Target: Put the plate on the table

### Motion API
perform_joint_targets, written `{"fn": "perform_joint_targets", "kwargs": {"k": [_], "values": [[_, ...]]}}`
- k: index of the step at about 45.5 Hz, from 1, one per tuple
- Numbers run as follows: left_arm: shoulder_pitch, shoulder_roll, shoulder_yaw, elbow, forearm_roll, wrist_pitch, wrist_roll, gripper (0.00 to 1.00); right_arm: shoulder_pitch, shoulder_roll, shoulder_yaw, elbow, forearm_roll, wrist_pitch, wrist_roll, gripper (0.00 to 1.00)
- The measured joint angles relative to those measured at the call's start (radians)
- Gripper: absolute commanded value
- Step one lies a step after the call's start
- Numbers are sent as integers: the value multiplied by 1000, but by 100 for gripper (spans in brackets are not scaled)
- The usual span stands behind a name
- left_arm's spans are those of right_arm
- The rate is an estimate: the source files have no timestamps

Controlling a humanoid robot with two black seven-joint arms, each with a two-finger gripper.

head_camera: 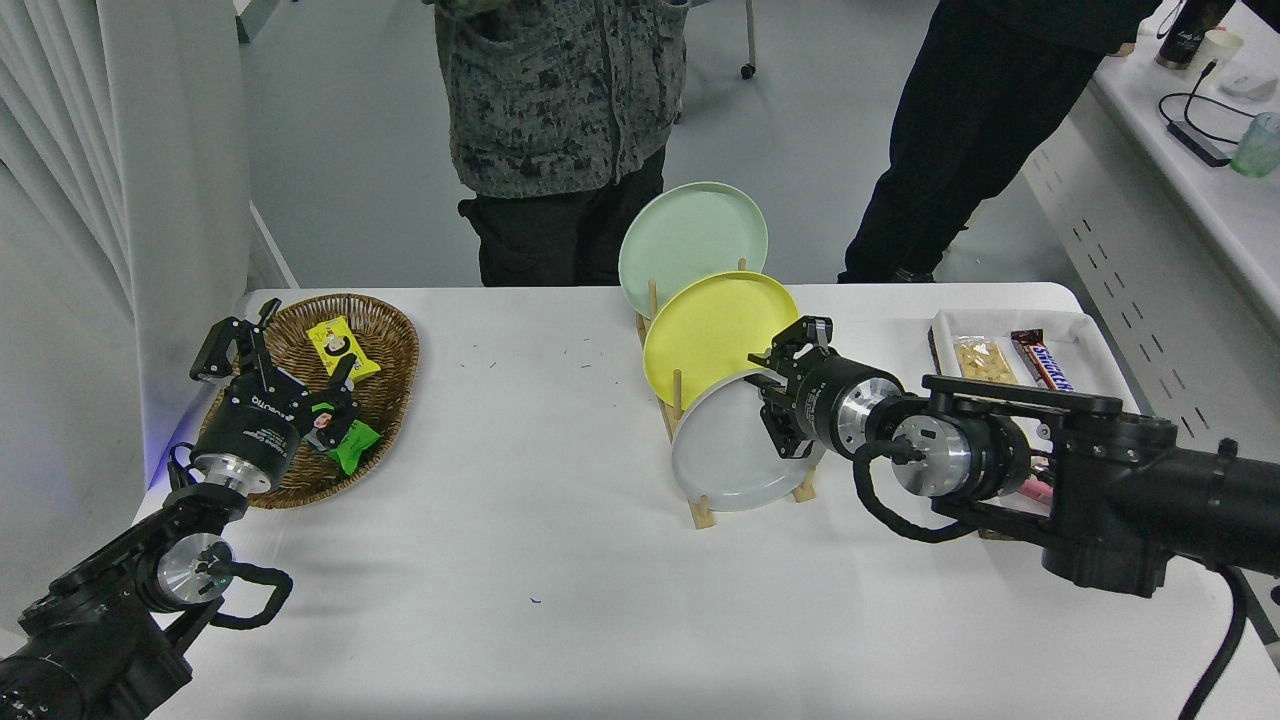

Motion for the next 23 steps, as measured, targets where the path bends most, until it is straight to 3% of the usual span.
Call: {"fn": "perform_joint_targets", "kwargs": {"k": [23], "values": [[0, 0, 0, 0, 0, 0, 0, 98, 1, -15, 6, 15, 1, 0, -7, 2]]}}
